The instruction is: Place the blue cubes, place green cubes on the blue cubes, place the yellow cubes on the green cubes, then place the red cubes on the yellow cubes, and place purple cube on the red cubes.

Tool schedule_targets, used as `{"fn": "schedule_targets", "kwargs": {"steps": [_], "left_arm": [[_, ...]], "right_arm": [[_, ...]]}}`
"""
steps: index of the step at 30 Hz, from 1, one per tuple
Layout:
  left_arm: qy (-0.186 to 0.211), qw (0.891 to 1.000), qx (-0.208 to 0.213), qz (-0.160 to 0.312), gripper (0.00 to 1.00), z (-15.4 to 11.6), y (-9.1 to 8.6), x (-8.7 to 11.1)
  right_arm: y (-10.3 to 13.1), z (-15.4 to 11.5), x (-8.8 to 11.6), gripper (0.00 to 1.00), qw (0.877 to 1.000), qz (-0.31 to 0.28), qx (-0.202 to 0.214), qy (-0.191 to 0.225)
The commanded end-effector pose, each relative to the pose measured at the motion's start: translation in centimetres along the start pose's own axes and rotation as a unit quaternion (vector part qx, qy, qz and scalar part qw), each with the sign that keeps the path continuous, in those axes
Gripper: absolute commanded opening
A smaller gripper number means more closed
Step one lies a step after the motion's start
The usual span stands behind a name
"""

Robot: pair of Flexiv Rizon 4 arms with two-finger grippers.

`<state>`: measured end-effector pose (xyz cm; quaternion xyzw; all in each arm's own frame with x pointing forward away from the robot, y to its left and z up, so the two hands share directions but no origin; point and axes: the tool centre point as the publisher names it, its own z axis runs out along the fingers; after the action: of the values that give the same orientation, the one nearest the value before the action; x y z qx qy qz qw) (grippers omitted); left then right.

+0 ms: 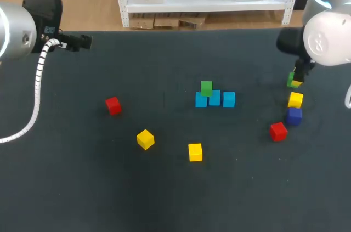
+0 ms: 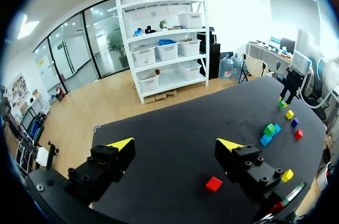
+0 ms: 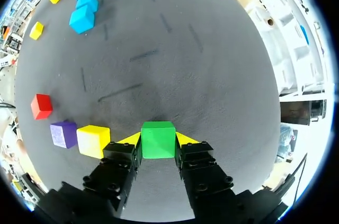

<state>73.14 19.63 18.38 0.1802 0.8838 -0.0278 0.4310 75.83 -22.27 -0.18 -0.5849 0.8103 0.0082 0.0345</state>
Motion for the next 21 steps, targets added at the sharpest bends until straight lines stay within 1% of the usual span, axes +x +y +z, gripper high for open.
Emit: {"fn": "schedule_targets", "kwargs": {"steps": [1, 2, 6, 11, 16, 21], "left_arm": [[0.000, 1.000, 0.003, 0.000, 1.00, 0.1, 0.1, 0.0], [0.000, 1.000, 0.003, 0.000, 1.00, 0.1, 0.1, 0.0], [0.000, 1.000, 0.003, 0.000, 1.00, 0.1, 0.1, 0.0], [0.000, 1.000, 0.003, 0.000, 1.00, 0.1, 0.1, 0.0], [0.000, 1.000, 0.003, 0.000, 1.00, 0.1, 0.1, 0.0], [0.000, 1.000, 0.003, 0.000, 1.00, 0.1, 0.1, 0.0]], "right_arm": [[0.4, -1.7, -0.3, 0.00, 1.000, -0.009, 0.002, -0.007], [0.5, -2.2, -0.6, 0.00, 1.000, -0.014, 0.000, -0.011], [1.2, -4.0, -1.7, 0.00, 0.999, -0.053, -0.002, -0.004], [2.1, -6.3, -3.6, 0.00, 0.995, -0.095, 0.007, -0.008], [3.1, -8.6, -5.4, 0.00, 0.993, -0.116, 0.002, -0.036], [4.8, -10.0, -7.2, 0.00, 0.991, -0.129, -0.001, -0.031]]}}
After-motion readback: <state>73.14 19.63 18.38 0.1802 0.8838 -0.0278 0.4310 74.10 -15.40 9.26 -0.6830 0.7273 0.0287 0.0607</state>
